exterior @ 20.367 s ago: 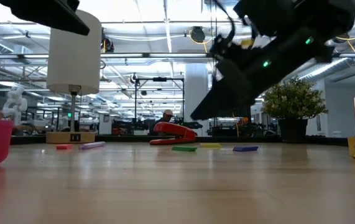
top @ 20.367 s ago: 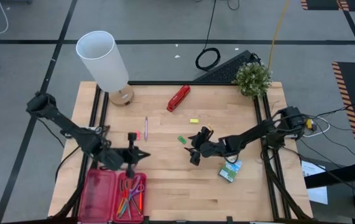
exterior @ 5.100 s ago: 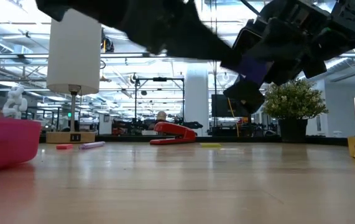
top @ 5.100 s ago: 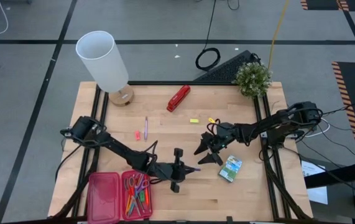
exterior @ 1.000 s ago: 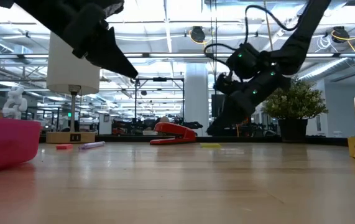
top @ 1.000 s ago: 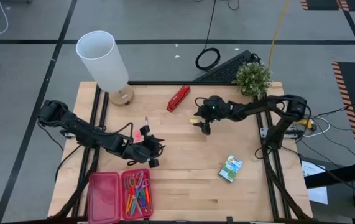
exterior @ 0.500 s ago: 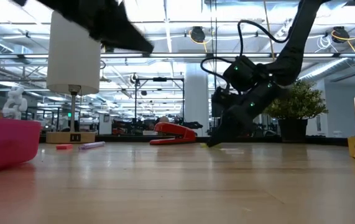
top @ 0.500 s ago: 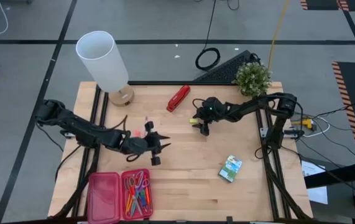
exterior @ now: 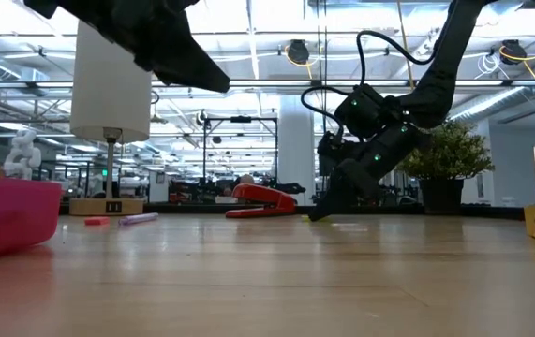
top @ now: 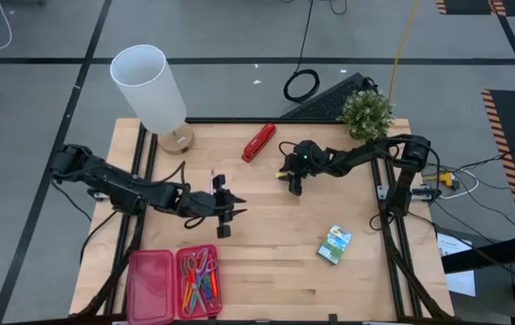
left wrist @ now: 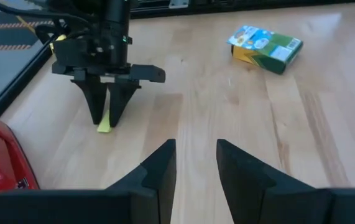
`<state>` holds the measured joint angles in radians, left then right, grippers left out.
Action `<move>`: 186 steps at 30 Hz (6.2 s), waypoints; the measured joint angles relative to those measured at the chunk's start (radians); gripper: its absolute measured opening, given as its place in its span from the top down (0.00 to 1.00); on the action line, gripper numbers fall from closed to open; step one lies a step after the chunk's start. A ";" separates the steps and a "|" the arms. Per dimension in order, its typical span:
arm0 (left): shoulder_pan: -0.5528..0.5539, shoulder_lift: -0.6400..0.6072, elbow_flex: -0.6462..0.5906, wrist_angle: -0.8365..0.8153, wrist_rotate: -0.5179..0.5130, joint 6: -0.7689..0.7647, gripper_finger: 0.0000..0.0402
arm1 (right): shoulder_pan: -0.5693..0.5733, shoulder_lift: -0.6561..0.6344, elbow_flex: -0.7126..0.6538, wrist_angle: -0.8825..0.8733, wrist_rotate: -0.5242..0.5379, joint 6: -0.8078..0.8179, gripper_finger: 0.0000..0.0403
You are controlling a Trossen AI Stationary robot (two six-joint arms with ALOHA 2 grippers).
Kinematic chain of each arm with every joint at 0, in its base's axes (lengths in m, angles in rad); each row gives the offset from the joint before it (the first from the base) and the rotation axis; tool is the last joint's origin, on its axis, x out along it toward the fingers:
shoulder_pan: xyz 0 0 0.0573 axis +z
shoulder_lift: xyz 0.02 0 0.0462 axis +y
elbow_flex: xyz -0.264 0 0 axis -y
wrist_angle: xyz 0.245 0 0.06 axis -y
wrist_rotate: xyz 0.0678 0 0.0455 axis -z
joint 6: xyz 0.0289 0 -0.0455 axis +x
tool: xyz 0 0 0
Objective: Pack school essentials
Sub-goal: Put the yellow eraser into the red supply box
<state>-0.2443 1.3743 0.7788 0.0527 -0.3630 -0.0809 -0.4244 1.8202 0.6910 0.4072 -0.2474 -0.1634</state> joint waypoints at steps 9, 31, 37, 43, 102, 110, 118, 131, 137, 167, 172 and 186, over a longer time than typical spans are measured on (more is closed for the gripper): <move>0.000 0.000 0.000 0.002 0.000 0.023 0.71 | 0.000 0.001 -0.002 0.009 -0.006 0.043 0.76; -0.012 0.000 0.000 -0.004 0.022 0.073 0.71 | 0.165 -0.263 -0.024 -0.091 -0.126 0.282 0.78; -0.052 0.013 0.000 0.048 0.023 0.153 0.68 | 0.258 -0.308 -0.052 -0.075 -0.124 0.359 0.78; -0.062 0.097 0.001 0.190 0.023 0.275 0.54 | 0.360 -0.305 -0.053 0.020 -0.124 0.417 0.78; -0.175 0.373 0.158 0.480 -0.128 0.575 0.96 | 0.549 -0.416 -0.050 0.165 0.014 0.527 0.26; -0.237 0.262 0.158 0.268 -0.156 0.376 0.92 | 0.553 -0.530 -0.051 -0.041 0.012 0.454 0.29; -0.327 0.201 0.157 0.156 -0.094 0.156 0.96 | 0.585 -0.570 -0.051 -0.137 0.068 0.397 0.33; -0.489 0.201 0.278 -0.163 -0.079 -0.230 0.95 | 0.652 -0.570 -0.051 -0.159 0.106 0.330 0.33; -0.527 0.201 0.355 -0.340 0.016 -0.397 0.92 | 0.663 -0.570 -0.051 -0.158 0.146 0.318 0.33; -0.603 0.209 0.180 -0.444 0.468 -0.903 0.92 | 0.675 -0.569 -0.051 -0.166 0.150 0.303 0.33; -0.602 0.209 0.157 -0.407 0.501 -0.872 0.90 | 0.675 -0.569 -0.051 -0.166 0.150 0.301 0.33; -0.603 0.209 0.157 -0.433 0.437 -0.708 0.85 | 0.675 -0.569 -0.051 -0.166 0.151 0.300 0.33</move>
<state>-0.8471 1.5837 0.9360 -0.3806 0.0736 -0.7888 0.2508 1.2510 0.6399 0.2409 -0.0967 0.1367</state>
